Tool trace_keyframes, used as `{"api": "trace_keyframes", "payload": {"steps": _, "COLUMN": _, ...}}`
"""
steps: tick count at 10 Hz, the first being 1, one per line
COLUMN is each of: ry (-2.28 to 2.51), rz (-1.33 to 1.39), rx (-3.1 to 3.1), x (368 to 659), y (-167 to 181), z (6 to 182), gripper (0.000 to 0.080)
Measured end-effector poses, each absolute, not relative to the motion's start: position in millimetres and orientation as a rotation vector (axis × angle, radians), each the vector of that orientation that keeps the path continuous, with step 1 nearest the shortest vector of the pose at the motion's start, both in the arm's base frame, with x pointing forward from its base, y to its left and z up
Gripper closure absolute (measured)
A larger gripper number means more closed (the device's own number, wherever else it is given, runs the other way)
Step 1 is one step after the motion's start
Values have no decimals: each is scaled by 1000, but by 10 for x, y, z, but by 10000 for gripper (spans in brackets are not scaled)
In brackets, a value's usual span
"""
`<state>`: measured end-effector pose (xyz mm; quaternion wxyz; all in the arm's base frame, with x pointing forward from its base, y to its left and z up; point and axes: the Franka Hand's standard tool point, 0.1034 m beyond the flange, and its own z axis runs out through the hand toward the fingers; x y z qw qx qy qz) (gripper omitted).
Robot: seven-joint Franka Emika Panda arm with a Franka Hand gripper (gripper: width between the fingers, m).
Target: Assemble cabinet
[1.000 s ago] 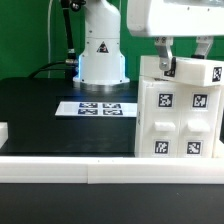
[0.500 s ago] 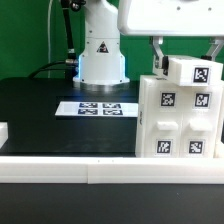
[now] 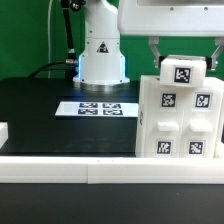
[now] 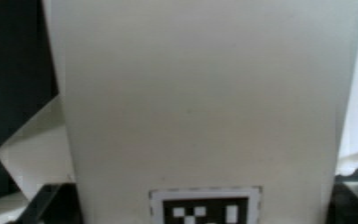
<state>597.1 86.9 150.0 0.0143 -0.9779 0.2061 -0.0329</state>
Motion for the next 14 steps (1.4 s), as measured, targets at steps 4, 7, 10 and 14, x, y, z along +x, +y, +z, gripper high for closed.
{"api": "trace_keyframes", "payload": {"steps": 4, "ry": 1104, "rz": -108, "rx": -2886, "x": 5971, "y": 850, "z": 1497, "gripper": 238}}
{"api": "trace_keyframes", "payload": {"steps": 7, "ry": 1563, "rz": -101, "rx": -2635, "x": 5948, "y": 852, "z": 1501, "gripper": 238}}
{"api": "trace_keyframes", "payload": {"steps": 10, "ry": 1861, "rz": -88, "rx": -2414, "x": 5950, "y": 854, "z": 1497, "gripper": 238}}
{"api": "trace_keyframes", "payload": {"steps": 14, "ry": 2218, "rz": -17, "rx": -2043, "x": 5951, "y": 864, "z": 1497, "gripper": 238}}
